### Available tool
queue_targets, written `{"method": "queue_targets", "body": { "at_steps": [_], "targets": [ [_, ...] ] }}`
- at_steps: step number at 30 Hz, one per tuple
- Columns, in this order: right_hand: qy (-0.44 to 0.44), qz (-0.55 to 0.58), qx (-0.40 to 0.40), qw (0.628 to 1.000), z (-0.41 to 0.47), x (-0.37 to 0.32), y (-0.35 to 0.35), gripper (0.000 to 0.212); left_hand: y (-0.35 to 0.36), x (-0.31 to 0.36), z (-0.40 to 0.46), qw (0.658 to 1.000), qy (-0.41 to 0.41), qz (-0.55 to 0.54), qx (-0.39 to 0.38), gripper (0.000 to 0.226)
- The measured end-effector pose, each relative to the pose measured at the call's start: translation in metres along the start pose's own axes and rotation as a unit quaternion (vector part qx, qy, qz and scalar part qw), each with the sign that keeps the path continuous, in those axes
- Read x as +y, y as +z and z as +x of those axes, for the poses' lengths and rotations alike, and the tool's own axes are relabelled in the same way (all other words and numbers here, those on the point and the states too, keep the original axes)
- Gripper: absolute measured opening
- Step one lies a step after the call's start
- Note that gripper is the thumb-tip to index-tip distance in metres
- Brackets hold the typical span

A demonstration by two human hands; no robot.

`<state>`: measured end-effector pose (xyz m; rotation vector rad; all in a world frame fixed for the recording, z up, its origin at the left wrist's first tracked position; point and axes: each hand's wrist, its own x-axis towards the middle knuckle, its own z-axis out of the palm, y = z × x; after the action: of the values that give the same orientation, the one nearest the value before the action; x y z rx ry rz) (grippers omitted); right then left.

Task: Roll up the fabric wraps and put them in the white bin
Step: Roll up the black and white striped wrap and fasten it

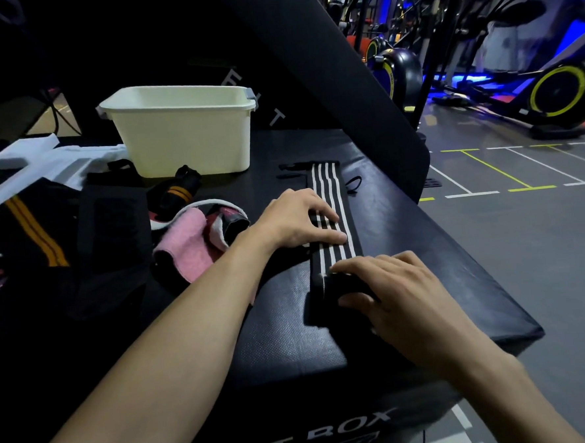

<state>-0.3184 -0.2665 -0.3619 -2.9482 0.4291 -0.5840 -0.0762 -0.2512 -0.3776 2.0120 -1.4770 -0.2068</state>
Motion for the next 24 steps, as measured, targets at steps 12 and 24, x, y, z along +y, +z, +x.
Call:
{"method": "queue_targets", "body": {
  "at_steps": [12,24],
  "targets": [
    [0.038,-0.01,-0.017,0.999,0.003,-0.003,0.002,0.028,0.003,0.004,-0.002,1.0,0.008,0.024,0.004,0.028],
    [0.079,-0.014,0.024,0.996,0.034,0.005,0.014,0.025,0.006,0.007,-0.001,0.999,-0.005,0.045,0.015,0.024]
  ]
}}
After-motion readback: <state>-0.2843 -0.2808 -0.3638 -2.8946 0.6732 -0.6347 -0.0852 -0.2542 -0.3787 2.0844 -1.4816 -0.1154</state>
